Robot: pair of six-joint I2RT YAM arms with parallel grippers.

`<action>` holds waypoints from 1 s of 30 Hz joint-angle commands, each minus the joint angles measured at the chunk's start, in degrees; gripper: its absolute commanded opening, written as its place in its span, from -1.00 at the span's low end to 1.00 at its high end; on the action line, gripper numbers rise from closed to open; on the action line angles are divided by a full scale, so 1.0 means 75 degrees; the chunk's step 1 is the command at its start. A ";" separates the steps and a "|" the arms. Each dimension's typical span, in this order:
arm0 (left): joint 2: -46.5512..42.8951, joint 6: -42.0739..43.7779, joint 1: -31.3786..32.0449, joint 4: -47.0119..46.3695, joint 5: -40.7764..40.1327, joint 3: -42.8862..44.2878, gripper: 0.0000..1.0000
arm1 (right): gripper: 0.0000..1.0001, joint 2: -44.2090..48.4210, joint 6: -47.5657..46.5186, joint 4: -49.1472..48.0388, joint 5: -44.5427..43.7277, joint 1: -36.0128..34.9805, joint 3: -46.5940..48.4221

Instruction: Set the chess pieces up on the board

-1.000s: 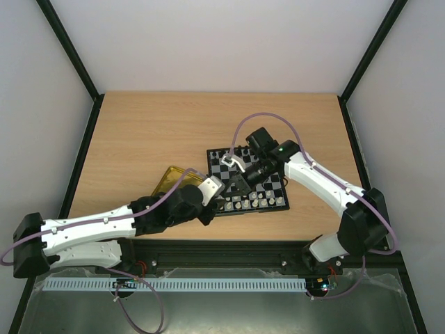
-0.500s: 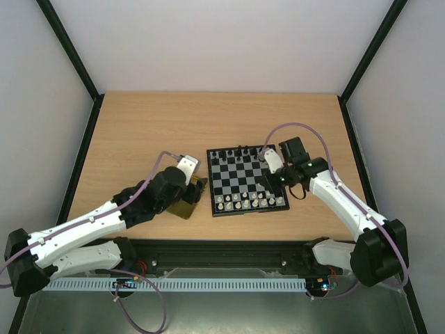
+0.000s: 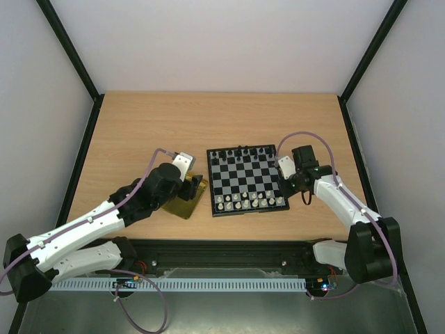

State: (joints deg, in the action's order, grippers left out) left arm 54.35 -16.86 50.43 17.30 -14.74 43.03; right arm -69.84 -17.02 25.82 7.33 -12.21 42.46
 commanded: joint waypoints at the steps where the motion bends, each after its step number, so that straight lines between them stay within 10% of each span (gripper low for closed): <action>1: -0.0063 0.0104 -0.0057 -0.0033 0.0058 -0.0092 0.32 | -0.89 -0.0245 -0.0462 -0.0013 0.0185 0.0029 -0.0262; 30: 0.0003 0.0058 -0.0174 -0.0033 0.0173 -0.0102 0.31 | -0.85 -0.0942 -0.0532 -0.0274 0.0299 0.0025 -0.0435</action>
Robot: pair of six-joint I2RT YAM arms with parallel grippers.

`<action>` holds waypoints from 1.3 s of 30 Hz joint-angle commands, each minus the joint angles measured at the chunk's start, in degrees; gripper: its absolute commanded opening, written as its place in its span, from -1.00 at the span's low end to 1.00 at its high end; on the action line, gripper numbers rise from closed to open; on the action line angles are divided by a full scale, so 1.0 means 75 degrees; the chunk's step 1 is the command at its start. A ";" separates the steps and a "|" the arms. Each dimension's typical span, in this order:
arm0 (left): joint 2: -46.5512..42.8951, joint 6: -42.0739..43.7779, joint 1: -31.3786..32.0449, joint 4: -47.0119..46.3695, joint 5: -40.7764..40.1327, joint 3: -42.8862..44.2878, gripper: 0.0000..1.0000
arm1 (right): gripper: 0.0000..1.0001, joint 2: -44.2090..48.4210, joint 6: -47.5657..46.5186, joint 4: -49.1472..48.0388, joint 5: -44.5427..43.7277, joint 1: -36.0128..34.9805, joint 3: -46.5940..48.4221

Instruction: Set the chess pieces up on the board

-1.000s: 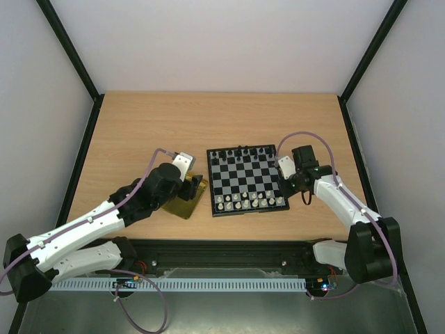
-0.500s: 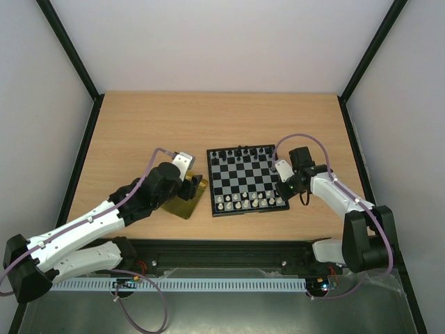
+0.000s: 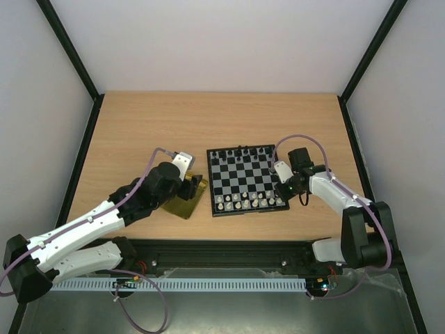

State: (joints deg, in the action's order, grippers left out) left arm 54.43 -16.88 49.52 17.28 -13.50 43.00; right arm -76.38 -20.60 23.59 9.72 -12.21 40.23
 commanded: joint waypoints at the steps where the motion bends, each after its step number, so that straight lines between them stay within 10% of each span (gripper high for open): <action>1: -0.0009 0.0060 -0.0051 -0.0024 0.0007 -0.0097 0.31 | -0.85 -0.0064 -0.0057 0.0026 -0.0012 0.0024 -0.0139; 30: 0.0014 -0.0059 -0.0108 0.0136 -0.0406 -0.0035 0.38 | -0.42 0.0913 0.0451 0.0928 0.0006 0.0023 0.0917; 34: 0.0182 -0.0210 -0.0402 0.0592 -0.0831 0.0428 0.69 | -0.21 0.1425 0.1108 0.0627 -0.0179 0.0026 0.1261; 39: 0.0606 -0.0446 -0.1247 0.1487 -0.1740 0.1873 0.99 | 0.84 0.2011 0.2247 -0.0242 -0.0423 0.0022 0.1917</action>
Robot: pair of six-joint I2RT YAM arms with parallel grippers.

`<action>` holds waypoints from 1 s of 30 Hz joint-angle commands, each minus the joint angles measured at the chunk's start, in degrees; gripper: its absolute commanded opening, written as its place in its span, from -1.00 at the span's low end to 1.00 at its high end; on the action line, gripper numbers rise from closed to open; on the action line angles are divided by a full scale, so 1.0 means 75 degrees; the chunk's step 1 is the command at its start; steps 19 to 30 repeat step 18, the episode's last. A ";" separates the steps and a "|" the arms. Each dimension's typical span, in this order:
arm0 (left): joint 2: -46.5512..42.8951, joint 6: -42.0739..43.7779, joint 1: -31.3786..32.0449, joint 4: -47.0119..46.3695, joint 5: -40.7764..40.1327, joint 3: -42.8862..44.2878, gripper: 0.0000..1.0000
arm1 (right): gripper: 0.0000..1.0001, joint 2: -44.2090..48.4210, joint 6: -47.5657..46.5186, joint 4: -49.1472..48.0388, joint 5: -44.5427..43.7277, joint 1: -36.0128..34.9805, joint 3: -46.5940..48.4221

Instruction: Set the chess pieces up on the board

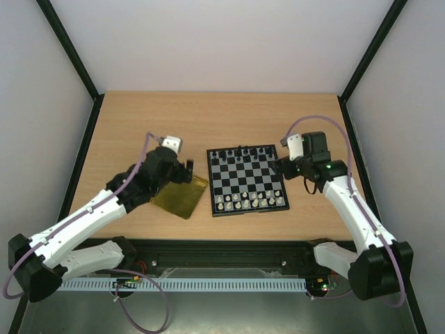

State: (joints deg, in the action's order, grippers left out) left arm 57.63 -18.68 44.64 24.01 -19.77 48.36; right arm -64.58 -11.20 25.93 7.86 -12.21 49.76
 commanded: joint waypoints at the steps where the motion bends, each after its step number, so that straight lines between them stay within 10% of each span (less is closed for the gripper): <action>1: 0.0244 -0.0180 -0.0803 0.0674 -0.0880 0.1438 0.99 | 1.00 0.0506 0.1191 -0.0694 -0.0121 0.0024 0.0847; 11: 0.0881 0.0253 -0.1569 0.1286 -0.1130 0.3891 0.99 | 0.97 0.0325 0.2959 -0.0800 -0.1217 0.0022 0.3741; 30: 0.0843 0.0352 -0.1570 0.1211 -0.1167 0.3803 0.99 | 0.97 0.1121 0.2702 -0.1187 -0.1034 0.0032 0.3153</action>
